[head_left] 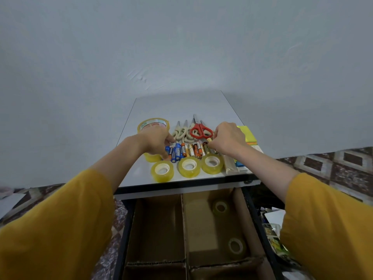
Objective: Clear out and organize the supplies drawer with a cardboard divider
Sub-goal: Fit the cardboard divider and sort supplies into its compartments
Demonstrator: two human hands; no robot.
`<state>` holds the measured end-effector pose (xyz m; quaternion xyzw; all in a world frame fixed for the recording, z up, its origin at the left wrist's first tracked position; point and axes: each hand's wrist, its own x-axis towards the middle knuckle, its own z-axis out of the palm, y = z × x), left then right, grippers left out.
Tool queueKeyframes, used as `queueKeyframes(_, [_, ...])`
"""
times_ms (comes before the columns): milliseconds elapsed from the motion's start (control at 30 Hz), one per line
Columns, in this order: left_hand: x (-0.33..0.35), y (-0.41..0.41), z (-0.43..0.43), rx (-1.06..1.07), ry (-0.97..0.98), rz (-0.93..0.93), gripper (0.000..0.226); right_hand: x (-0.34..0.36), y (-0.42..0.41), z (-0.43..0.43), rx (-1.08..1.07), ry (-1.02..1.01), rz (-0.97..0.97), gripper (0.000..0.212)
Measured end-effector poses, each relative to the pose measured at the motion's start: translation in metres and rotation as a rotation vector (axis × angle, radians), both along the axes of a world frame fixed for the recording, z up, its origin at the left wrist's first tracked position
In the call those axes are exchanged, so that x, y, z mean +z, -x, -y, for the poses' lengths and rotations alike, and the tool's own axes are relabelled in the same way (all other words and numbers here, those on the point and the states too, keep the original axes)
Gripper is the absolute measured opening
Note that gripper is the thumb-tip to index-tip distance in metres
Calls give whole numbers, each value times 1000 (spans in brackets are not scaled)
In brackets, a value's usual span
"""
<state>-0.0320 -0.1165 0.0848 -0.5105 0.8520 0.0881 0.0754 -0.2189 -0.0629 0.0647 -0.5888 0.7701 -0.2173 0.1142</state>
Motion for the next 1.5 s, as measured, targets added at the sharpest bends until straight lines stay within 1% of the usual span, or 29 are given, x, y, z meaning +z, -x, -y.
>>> queueKeyframes(167, [-2,-1,-2,-13,34,29,66,1,-1,-2,4,18,33,18])
queueKeyframes(300, [-2,-1,-10,-40,132,-6,63,8,-1,-7,13,63,95,26])
queueKeyframes(367, [2,-3,-15,-51,176,-44,61,11,-2,-10,21,99,145,26])
queueKeyframes(500, [17,-13,-28,-37,229,-196,59,21,-5,-21,15,136,296,22])
queueKeyframes(600, [32,-24,-46,5,216,-388,58,29,-7,-32,6,137,439,19])
queueKeyframes(667, [40,-32,-64,46,171,-536,56,35,-11,-45,15,95,592,18])
queueKeyframes(767, [44,-41,-93,76,84,-721,52,41,-18,-71,52,-8,882,19])
queueKeyframes(833, [42,-47,-115,120,-16,-853,45,39,-24,-88,95,-58,1016,10])
queueKeyframes(867, [41,-50,-126,146,-76,-917,39,38,-28,-96,114,-75,1072,4])
queueKeyframes(933, [34,-57,-149,202,-194,-1035,32,31,-34,-109,125,-112,1178,12])
queueKeyframes(1000, [23,-63,-171,246,-284,-1122,30,21,-39,-122,144,-164,1272,13])
queueKeyframes(1100, [0,-70,-199,298,-445,-1306,27,3,-49,-141,205,-254,1360,7])
queueKeyframes(1167, [-16,-75,-213,358,-530,-1401,22,-10,-55,-153,234,-308,1394,7])
queueKeyframes(1233, [-31,-81,-221,368,-540,-1376,23,-24,-59,-161,248,-338,1375,13])
queueKeyframes(1300, [-44,-87,-228,353,-522,-1283,24,-36,-64,-168,254,-363,1340,15])
queueKeyframes(1400, [-59,-94,-232,348,-493,-1142,23,-54,-73,-174,233,-414,1311,12])
queueKeyframes(1500, [-68,-101,-234,327,-516,-992,32,-68,-83,-176,215,-452,1220,12])
